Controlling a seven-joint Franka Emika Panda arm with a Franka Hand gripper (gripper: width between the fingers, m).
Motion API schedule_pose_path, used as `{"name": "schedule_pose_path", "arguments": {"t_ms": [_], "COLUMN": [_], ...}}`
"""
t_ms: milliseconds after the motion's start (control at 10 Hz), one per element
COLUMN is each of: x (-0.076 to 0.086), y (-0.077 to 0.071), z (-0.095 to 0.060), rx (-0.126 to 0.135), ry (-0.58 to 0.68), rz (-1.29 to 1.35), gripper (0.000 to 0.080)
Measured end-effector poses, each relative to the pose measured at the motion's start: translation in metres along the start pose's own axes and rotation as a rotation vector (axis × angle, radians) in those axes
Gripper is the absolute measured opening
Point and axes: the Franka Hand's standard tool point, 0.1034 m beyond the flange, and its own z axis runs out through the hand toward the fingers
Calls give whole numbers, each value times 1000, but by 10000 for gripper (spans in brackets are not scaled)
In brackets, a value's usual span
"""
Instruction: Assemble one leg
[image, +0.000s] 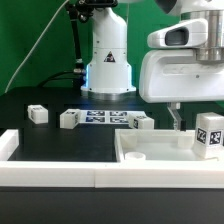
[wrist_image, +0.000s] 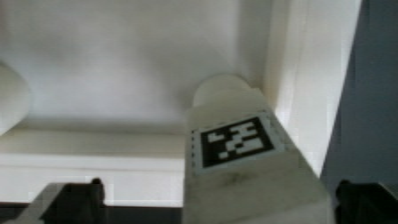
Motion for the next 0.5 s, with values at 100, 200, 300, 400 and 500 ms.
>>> {"name": "schedule_pose_path", "arguments": {"t_ms": [100, 200, 300, 400, 500], "x": [0, 1, 1, 1, 1], "y": [4, 5, 6, 6, 6], "z": [0, -2, -2, -1, -1], "rx": [-14, -16, -16, -15, -15], "ry": [-5, -20, -19, -19, -19], "rz": [-167, -252, -329, -306, -307], "gripper": [649, 649, 649, 649, 503]}}
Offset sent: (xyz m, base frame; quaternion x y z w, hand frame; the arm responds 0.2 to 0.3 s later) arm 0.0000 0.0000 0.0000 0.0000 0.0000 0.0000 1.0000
